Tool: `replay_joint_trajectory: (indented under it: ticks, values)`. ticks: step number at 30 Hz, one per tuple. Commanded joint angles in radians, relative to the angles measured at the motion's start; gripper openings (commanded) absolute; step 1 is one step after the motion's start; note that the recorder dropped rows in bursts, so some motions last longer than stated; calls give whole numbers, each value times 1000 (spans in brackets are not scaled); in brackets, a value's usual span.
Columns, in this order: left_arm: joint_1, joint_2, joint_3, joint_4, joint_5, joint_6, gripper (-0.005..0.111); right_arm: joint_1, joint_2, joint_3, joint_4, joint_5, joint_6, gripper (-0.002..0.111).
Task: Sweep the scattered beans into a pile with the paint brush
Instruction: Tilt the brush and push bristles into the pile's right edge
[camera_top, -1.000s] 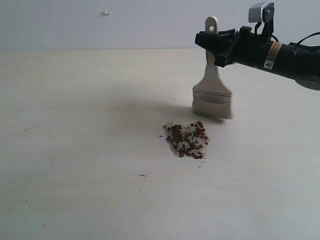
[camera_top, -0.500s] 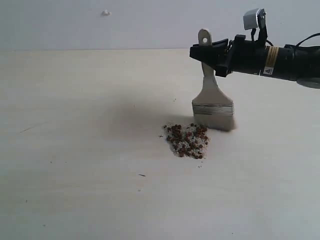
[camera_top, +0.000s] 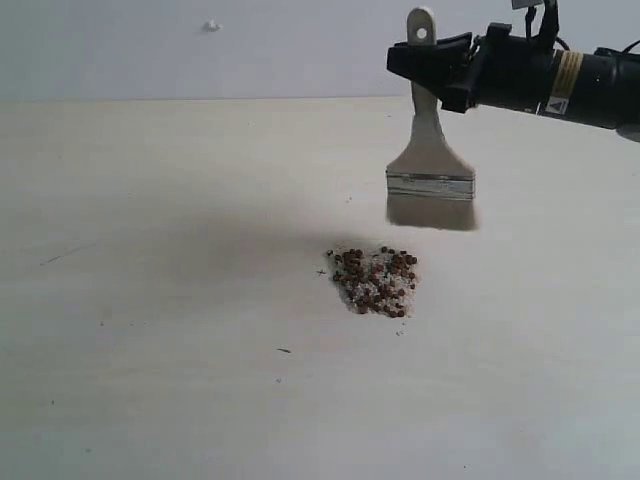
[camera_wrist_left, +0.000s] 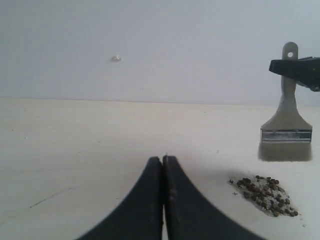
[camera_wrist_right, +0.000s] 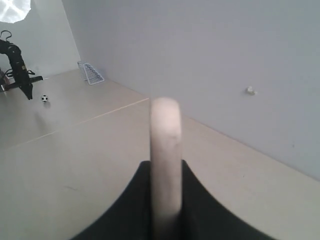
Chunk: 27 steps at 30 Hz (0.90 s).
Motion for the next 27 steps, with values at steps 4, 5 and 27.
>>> replay_joint_trajectory:
  ticks: [4,5,27]
  values:
    - [-6,1,3,0,6,4,0,-2,-222,171,75,23,8,0]
    - [-6,1,3,0,6,4,0,-2,-243,195,100,25,6,0]
    - [-6,1,3,0,6,4,0,146,-326,605,259,-9,-313,0]
